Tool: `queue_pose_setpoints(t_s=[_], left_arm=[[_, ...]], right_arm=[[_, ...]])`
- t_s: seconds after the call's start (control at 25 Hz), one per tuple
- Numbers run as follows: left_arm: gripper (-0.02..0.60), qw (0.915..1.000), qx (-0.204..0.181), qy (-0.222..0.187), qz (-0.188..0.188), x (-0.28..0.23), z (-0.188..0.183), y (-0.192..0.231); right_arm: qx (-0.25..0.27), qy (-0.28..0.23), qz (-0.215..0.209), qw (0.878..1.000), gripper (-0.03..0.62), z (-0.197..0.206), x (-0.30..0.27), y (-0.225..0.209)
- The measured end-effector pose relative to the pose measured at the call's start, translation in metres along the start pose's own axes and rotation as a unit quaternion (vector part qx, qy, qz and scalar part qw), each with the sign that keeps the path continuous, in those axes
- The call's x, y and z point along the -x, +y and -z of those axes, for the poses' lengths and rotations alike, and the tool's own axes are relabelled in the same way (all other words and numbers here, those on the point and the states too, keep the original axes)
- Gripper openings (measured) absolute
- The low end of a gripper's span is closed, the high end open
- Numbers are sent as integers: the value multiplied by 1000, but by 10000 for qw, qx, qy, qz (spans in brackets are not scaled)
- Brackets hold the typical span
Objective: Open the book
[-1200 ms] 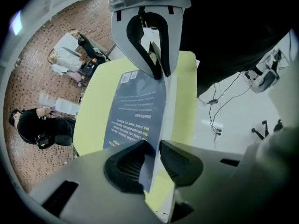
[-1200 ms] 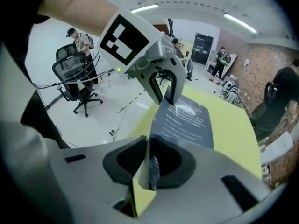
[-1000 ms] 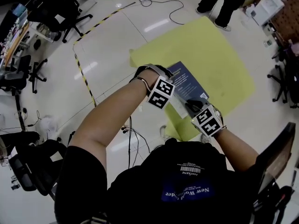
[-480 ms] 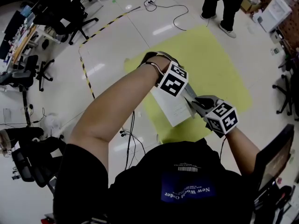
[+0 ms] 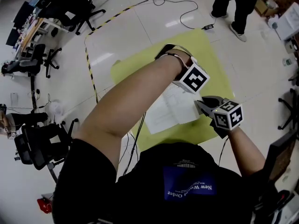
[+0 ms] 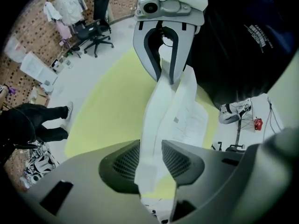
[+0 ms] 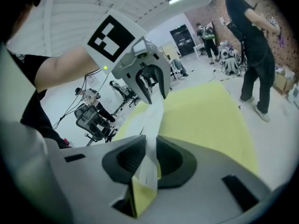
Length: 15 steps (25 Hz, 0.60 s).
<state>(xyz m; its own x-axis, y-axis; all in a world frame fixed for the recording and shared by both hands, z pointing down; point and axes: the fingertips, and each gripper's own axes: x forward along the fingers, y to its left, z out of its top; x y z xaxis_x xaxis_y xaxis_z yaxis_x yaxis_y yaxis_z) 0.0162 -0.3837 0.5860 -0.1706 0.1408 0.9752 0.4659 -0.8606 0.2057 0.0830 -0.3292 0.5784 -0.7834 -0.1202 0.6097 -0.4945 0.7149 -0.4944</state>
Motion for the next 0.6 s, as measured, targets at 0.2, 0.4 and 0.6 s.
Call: queue_pose_setpoints(t_s=[0.2, 0.4, 0.6], left_arm=[[141, 9995, -148, 85, 257, -28, -18, 43], [161, 9997, -202, 105, -27, -63, -34, 63], [178, 9799, 364, -8, -1961, -73, -36, 101]], right_arm=[[-199, 251, 55, 9995, 69, 21, -5, -54], [71, 661, 371, 9971, 86, 55, -23, -82], [830, 581, 1180, 9878, 106, 59, -9, -110]])
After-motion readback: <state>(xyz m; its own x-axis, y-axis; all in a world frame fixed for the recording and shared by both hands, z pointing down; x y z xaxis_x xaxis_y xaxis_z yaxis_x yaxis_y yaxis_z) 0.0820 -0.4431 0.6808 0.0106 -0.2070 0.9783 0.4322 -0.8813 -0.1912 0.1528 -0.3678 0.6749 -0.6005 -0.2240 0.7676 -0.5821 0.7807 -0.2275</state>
